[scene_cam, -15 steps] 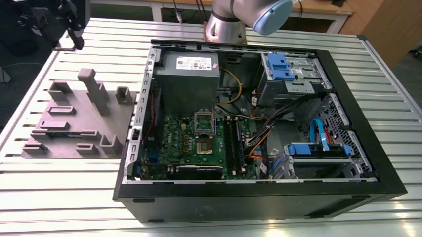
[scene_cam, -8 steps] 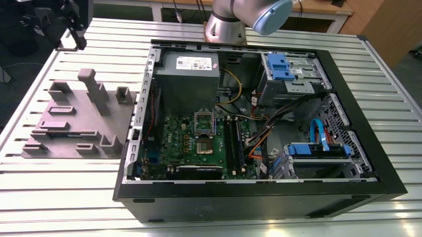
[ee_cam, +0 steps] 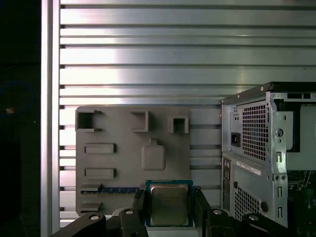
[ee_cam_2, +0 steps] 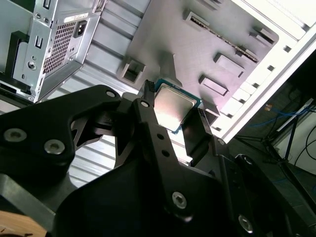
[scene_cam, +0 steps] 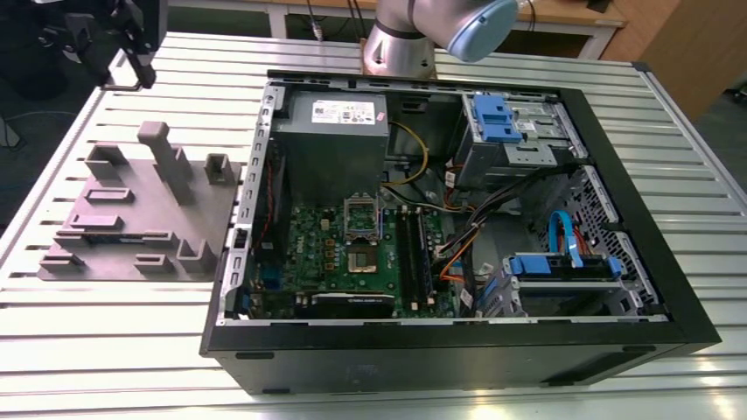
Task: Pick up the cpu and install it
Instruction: 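Pick up the cpu and move it towards the insertion slot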
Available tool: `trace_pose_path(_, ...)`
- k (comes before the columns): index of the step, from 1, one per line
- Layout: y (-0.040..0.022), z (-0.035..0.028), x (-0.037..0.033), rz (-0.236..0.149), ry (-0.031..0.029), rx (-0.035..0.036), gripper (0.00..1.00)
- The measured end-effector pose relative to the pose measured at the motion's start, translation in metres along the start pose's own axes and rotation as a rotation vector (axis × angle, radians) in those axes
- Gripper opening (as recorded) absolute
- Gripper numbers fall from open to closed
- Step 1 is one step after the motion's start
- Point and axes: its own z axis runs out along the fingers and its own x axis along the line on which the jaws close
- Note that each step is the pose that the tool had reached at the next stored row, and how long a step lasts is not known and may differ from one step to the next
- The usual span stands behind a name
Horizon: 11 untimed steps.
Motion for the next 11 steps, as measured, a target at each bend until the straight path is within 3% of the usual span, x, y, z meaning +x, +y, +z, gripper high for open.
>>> trace_pose_path(11,0.0001,0.0001,-0.0045,0.0,0.0,0.0,0.47)
